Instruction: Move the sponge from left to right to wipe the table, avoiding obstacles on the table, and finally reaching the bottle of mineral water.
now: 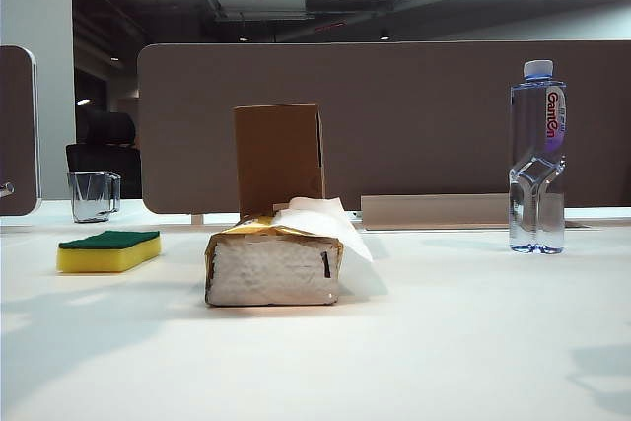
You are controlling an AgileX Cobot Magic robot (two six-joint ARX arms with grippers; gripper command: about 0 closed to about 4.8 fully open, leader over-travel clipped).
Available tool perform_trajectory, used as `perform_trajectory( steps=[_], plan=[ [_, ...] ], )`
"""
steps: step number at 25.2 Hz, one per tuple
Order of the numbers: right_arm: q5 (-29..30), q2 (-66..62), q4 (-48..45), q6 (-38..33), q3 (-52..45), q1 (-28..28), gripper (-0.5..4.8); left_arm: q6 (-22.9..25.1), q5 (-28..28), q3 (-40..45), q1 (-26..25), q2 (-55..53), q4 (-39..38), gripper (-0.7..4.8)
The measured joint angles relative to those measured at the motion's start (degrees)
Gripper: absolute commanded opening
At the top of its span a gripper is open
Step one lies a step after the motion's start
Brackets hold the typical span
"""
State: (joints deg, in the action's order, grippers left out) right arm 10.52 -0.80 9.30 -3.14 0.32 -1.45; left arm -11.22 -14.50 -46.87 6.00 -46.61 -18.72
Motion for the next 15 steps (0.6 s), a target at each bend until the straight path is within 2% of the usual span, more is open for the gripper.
perform_trajectory(
  steps=[2, 5, 9, 12, 15],
  plan=[
    [0.00, 0.00, 0.00, 0.00, 0.00, 0.00, -0.01, 0.04, -0.48, -2.58, -0.02, -6.69, 0.15, 4.79],
    [0.00, 0.00, 0.00, 0.00, 0.00, 0.00, -0.01, 3.41, -0.90, -5.03, -0.15, -15.08, 0.90, 4.79],
    [0.00, 0.00, 0.00, 0.00, 0.00, 0.00, -0.01, 4.33, -1.84, -5.66, -4.92, -22.73, 2.01, 4.79],
    [0.00, 0.00, 0.00, 0.00, 0.00, 0.00, -0.01, 3.69, -7.26, -5.64, -10.16, -27.82, 3.50, 4.79],
    [0.00, 0.00, 0.00, 0.00, 0.00, 0.00, -0.01, 3.50, -9.94, -6.32, -11.54, -31.32, 4.70, 4.79]
  ],
)
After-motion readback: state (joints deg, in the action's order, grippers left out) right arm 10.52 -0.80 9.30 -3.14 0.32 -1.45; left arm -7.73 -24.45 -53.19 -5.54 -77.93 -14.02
